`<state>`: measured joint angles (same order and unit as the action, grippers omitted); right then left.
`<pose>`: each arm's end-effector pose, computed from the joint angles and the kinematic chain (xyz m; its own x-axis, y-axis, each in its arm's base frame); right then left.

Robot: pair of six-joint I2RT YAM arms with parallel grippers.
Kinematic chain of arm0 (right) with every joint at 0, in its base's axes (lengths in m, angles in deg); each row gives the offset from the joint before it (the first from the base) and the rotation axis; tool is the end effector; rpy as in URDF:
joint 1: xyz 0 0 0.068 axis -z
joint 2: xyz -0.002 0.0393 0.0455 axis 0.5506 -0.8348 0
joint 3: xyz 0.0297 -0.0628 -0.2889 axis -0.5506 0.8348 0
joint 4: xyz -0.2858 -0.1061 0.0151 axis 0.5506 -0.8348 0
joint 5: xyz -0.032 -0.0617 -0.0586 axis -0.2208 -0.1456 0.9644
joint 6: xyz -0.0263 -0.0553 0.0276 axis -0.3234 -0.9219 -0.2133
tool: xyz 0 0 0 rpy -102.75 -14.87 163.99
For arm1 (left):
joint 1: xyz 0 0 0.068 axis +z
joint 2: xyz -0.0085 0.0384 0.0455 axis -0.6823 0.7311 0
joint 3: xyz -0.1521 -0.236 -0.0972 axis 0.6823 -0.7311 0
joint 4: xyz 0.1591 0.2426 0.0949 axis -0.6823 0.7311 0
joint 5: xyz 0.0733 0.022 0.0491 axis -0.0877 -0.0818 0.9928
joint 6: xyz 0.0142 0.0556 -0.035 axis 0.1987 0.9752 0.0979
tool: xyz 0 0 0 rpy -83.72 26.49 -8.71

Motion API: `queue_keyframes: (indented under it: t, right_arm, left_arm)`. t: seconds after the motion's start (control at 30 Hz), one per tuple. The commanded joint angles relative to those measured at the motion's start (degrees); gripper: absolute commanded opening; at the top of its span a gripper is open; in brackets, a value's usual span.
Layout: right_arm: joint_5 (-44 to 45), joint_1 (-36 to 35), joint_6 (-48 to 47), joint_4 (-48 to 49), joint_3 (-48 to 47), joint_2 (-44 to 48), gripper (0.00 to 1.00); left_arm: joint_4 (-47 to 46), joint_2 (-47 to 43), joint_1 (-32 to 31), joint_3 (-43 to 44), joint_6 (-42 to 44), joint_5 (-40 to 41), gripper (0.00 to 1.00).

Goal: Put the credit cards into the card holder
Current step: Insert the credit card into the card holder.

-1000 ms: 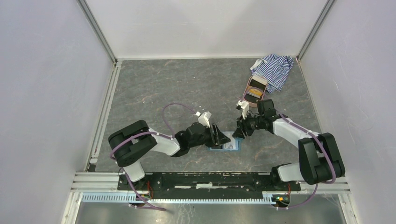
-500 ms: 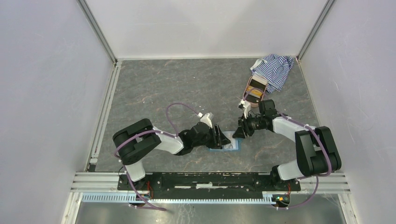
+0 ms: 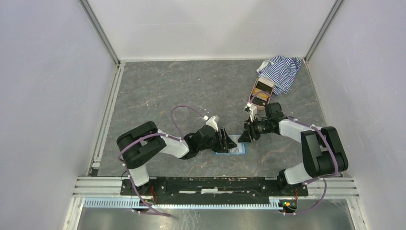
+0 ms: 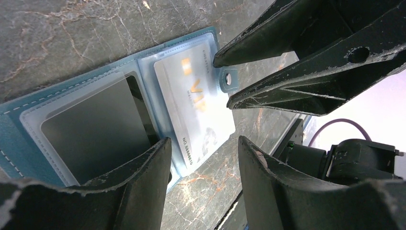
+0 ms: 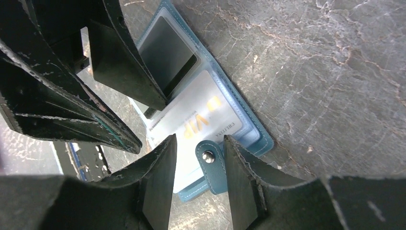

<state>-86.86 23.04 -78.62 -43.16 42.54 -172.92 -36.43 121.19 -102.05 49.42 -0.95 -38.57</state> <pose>0.2638 0.0904 0.1203 -0.7529 -0.2836 -0.5940 -0.6427 0.5111 0.5707 0.1868 -0.3173 0.0979 -0.8878 -0.2064 -0.4113 0.2236 0.5877 -0.7776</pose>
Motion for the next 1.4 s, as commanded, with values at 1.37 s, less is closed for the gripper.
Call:
queue_keyframes:
  t: [1.37]
  right_arm:
    - [11.7,-8.7,-9.7,0.1,1.1,10.4,0.1]
  left_arm:
    - [3.6,1.2,-0.4,2.0,0.0,1.6,0.48]
